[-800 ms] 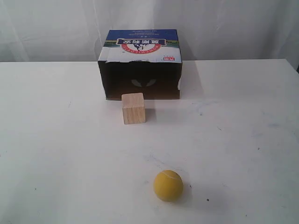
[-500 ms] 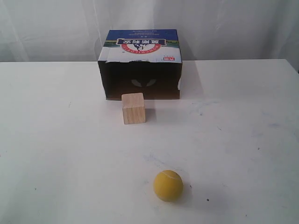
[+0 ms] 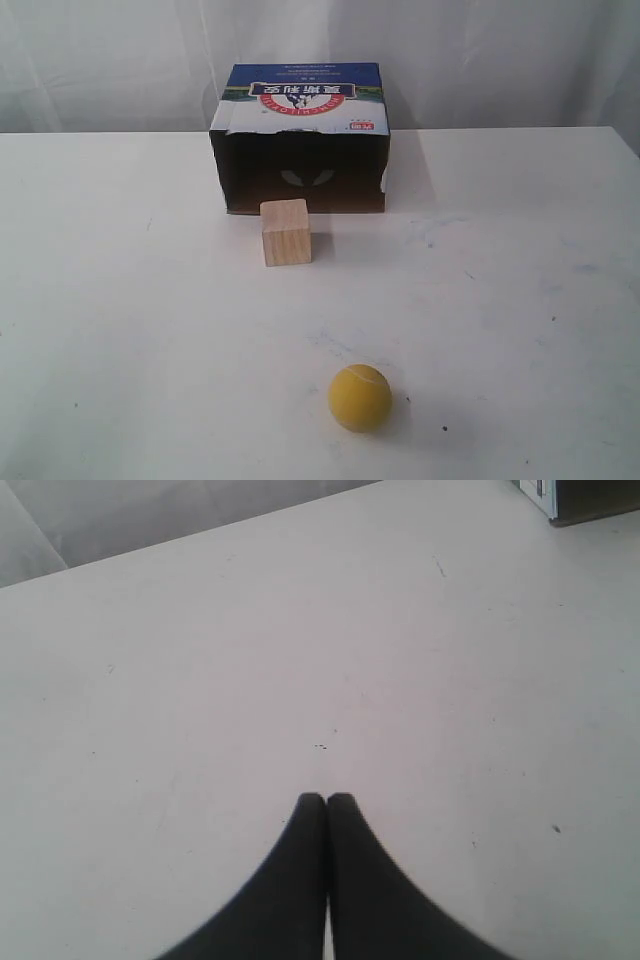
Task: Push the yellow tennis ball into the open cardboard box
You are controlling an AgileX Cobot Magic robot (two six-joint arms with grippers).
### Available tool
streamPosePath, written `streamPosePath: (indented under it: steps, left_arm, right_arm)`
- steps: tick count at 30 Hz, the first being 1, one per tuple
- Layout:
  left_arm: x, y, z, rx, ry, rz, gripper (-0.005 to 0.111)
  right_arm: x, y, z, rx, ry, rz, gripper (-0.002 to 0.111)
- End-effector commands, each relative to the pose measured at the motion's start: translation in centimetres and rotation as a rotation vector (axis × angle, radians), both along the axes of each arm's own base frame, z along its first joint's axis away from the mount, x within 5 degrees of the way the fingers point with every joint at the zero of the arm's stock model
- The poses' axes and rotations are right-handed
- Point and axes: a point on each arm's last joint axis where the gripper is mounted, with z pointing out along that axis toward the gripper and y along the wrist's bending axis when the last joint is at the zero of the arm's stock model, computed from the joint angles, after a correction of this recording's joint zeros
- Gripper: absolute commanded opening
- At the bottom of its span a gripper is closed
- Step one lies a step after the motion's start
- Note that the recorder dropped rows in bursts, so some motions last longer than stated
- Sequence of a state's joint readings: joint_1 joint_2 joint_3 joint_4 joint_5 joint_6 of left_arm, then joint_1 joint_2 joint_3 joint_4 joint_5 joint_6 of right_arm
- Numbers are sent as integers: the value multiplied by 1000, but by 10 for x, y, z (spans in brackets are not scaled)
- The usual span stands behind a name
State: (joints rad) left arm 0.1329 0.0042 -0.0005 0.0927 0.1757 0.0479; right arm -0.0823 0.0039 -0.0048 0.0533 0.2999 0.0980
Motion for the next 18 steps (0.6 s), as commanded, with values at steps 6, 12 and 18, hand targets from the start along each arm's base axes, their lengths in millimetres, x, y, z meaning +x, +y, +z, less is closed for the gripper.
streamPosePath:
  steps: [6, 12, 18]
  left_arm:
    - [0, 0, 0, -1, -8, -7, 0]
    - [0, 0, 0, -1, -8, -7, 0]
    - [0, 0, 0, -1, -8, -7, 0]
  right_arm:
    - [2, 5, 18, 1088, -234, -63, 0]
    - [0, -8, 32, 1131, -461, -113, 0]
    - [-10, -25, 50, 1142, -762, -164, 0]
